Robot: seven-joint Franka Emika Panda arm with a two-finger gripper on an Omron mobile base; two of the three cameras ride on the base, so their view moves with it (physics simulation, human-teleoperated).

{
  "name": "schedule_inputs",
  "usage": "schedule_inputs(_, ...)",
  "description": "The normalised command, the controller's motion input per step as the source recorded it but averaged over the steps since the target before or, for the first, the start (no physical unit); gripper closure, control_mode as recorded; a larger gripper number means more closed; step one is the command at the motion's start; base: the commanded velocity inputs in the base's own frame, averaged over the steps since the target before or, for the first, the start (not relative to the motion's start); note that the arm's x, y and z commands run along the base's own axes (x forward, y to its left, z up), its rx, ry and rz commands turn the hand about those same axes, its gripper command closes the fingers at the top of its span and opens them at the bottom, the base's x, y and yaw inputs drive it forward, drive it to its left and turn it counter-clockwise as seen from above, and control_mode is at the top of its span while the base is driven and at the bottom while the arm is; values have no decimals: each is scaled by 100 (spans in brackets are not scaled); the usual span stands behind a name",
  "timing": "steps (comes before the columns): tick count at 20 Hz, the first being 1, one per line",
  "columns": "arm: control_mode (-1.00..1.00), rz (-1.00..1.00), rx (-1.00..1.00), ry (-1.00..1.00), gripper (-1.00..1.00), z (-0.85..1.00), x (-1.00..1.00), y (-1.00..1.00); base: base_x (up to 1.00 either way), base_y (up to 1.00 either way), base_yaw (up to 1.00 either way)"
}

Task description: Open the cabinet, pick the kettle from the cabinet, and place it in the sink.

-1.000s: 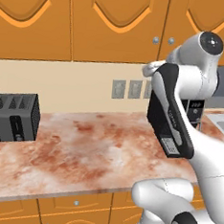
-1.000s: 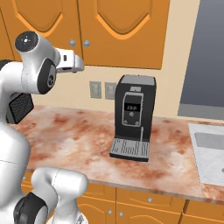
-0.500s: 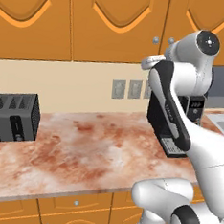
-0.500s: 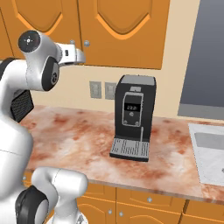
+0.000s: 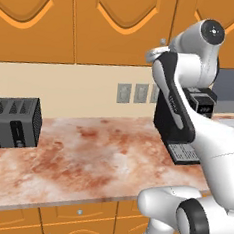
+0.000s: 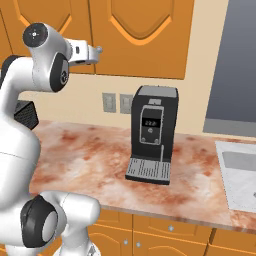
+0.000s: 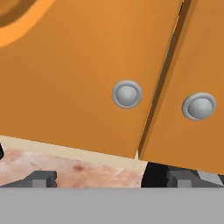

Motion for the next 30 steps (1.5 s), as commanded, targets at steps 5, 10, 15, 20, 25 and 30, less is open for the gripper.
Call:
schedule_inputs(5,-100,0,-2,0,-100,19,23,0,0,0,0)
schedule_inputs(10,-100,-2,-1,0,-100,10,30,0,0,0,0)
schedule_inputs(15,-100,-3,0,0,-100,1,24,0,0,0,0)
schedule_inputs(20,-100,-4,0,0,-100,0,22,5,0,0,0)
schedule_inputs(25,-100,-2,0,0,-100,1,22,6,0,0,0)
schedule_inputs(30,-100,0,0,0,-100,3,22,1,0,0,0)
